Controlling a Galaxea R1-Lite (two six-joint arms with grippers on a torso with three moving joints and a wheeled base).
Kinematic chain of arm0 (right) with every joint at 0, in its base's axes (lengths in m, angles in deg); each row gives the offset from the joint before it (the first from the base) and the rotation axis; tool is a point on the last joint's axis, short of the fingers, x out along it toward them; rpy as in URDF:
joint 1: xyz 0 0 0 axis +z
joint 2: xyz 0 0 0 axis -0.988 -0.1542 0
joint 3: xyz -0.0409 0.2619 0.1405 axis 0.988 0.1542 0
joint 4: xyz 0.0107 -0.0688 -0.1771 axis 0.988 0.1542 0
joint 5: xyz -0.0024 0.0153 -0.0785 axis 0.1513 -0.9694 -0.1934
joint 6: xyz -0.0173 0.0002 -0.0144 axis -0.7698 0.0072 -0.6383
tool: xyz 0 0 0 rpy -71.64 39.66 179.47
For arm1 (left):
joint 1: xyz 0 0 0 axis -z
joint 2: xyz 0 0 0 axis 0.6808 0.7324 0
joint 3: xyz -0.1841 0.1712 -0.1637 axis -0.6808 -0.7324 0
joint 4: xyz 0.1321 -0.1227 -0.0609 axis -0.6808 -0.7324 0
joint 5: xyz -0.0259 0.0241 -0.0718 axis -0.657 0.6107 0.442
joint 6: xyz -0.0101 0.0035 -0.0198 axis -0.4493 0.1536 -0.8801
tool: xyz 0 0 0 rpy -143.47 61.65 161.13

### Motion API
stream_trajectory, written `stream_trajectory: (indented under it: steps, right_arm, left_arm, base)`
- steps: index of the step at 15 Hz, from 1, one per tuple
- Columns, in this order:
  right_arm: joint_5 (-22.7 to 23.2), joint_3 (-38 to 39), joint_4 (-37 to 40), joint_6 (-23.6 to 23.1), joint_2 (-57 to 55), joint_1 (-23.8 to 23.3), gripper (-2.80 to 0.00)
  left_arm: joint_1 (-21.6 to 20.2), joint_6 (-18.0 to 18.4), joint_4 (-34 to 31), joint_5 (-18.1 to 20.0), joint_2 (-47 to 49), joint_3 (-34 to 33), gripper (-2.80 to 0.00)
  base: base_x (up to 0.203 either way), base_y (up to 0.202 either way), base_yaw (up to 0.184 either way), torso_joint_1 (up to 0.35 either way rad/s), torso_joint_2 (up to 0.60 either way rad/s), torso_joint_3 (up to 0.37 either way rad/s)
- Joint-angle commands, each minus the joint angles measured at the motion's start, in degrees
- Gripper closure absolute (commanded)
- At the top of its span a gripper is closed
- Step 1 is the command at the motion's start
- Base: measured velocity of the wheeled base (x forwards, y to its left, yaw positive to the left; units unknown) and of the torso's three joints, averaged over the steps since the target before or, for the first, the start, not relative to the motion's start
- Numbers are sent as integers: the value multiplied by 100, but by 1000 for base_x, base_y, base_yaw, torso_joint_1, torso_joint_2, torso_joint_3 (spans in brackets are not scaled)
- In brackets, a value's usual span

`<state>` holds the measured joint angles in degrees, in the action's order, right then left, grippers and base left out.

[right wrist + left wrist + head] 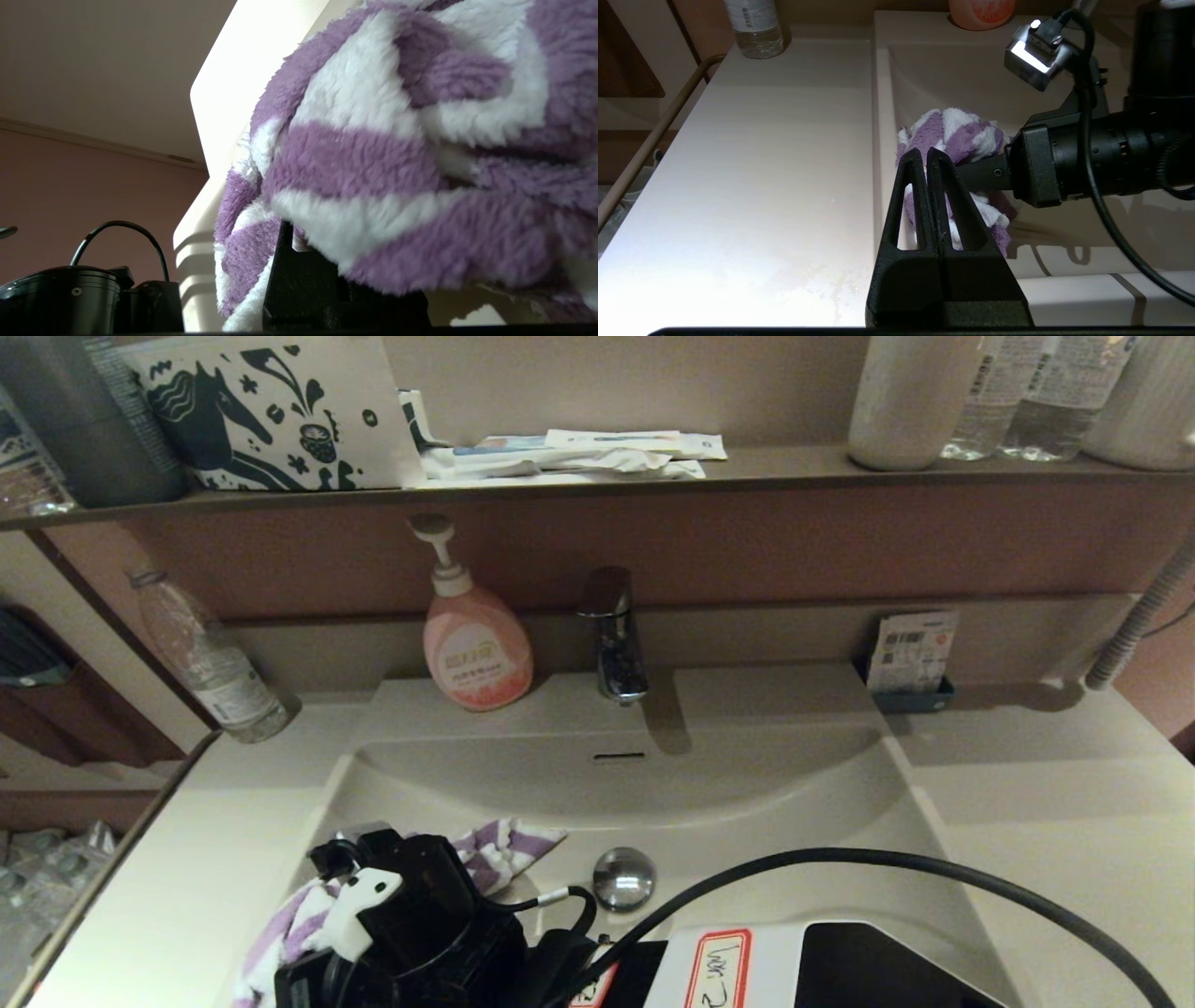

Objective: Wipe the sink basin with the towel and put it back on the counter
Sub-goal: Wipe the sink

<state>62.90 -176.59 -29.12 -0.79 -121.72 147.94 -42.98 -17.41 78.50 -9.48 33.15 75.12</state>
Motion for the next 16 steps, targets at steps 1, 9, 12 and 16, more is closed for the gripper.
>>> stream_trajectory:
  steps: [1,9,12,16]
  right_arm:
    - [49,-6,-15,14,-167,24,0]
    - [-379,-42,-242,-264,-108,-595,0]
    - [-382,-42,-243,-267,-15,-784,0]
    - [-375,-42,-192,-267,-58,-647,0]
  left_arm:
    - [-1,-6,8,0,1,0,0]
    - [-1,-6,8,0,1,0,0]
    - [-1,-6,0,0,1,0,0]
    - [-1,-6,-1,0,1,0,0]
  base:
    - [0,0,0,0,0,0]
    - [0,0,0,0,0,0]
    - [0,0,0,0,0,0]
    - [0,0,0,0,0,0]
